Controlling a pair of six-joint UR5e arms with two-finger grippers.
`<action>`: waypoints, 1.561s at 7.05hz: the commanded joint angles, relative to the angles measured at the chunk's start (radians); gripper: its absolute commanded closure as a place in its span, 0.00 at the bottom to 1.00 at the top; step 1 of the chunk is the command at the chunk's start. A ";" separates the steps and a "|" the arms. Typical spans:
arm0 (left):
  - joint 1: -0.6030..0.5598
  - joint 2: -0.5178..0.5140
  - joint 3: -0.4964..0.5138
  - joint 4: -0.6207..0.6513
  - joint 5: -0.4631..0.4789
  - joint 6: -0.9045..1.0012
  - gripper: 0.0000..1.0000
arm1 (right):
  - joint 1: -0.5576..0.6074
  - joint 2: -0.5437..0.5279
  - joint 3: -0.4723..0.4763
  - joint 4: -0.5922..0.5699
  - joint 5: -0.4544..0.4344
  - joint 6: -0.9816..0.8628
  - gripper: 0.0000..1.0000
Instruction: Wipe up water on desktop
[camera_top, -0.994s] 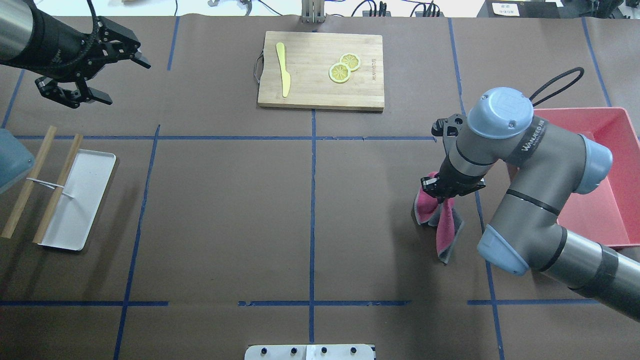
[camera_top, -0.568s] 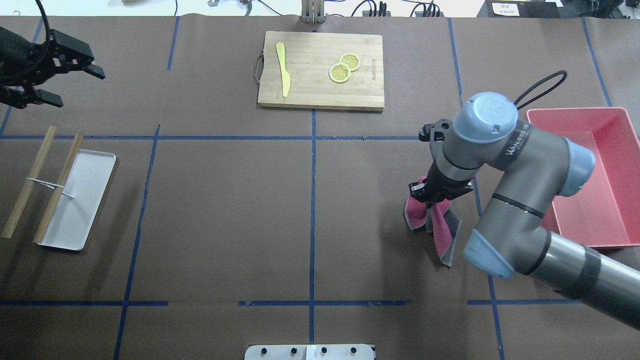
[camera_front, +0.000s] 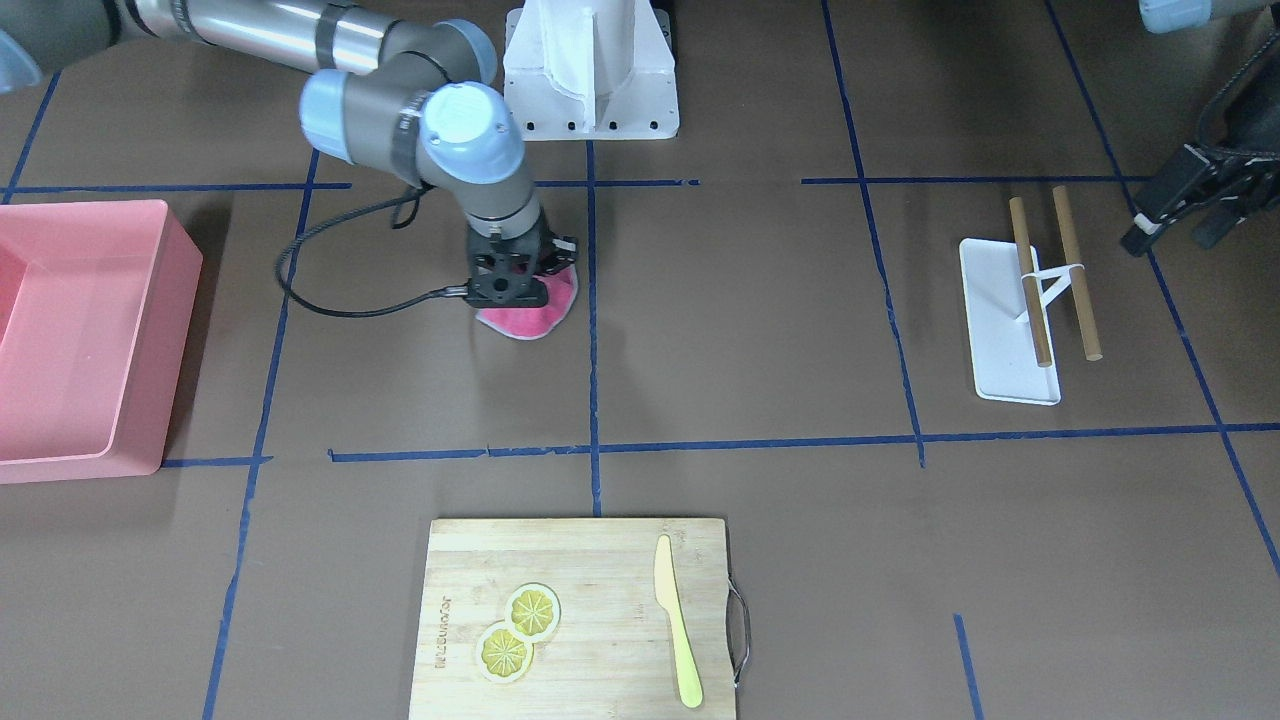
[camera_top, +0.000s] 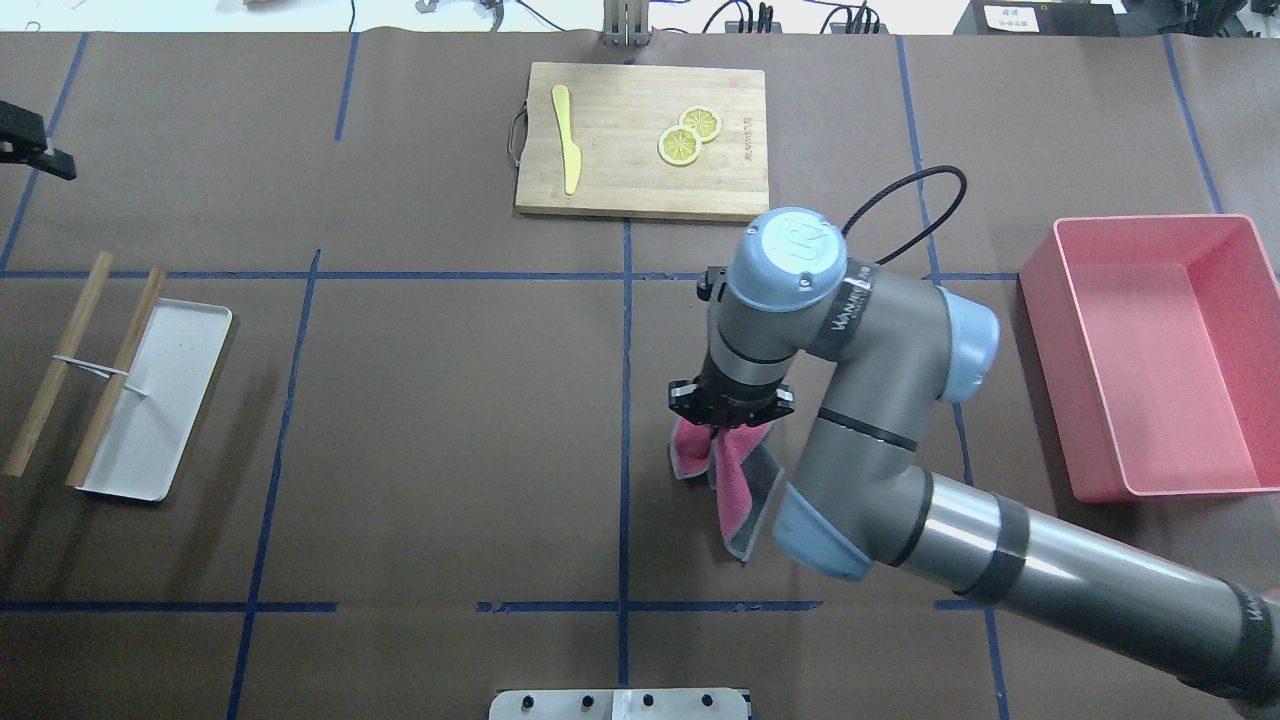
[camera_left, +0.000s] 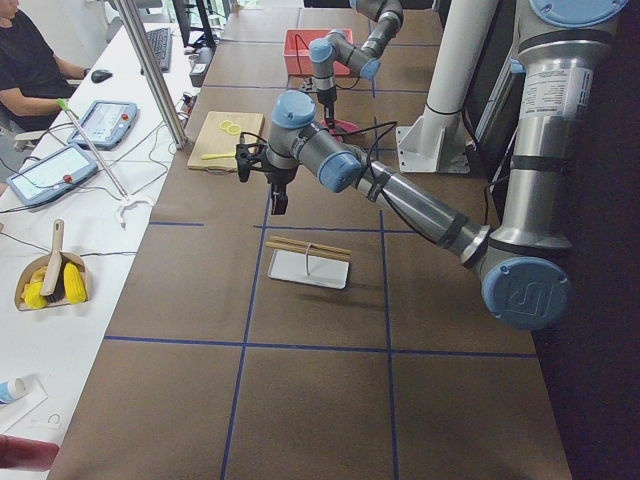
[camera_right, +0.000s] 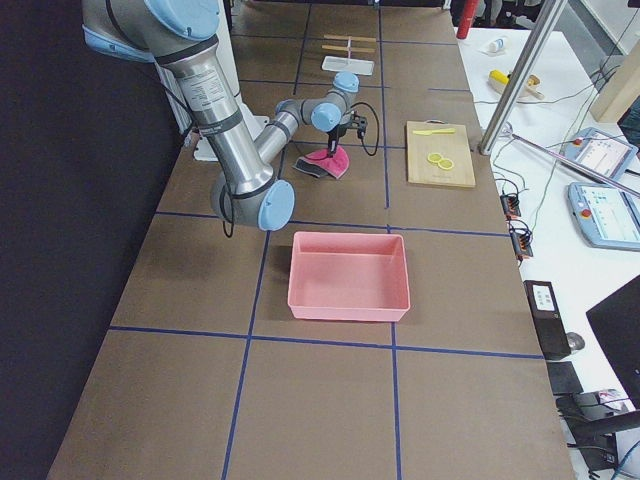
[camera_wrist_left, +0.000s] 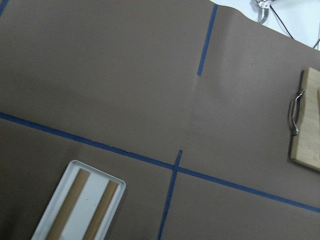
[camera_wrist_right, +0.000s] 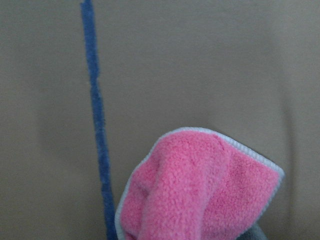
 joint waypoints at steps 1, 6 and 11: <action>-0.089 0.087 0.001 0.002 0.001 0.233 0.00 | 0.037 -0.067 -0.020 0.068 0.011 0.003 1.00; -0.199 0.179 0.021 0.021 0.001 0.500 0.00 | 0.213 -0.389 0.190 0.057 0.093 -0.246 1.00; -0.242 0.202 0.072 0.022 0.001 0.622 0.00 | -0.020 0.061 -0.080 0.060 -0.021 0.108 1.00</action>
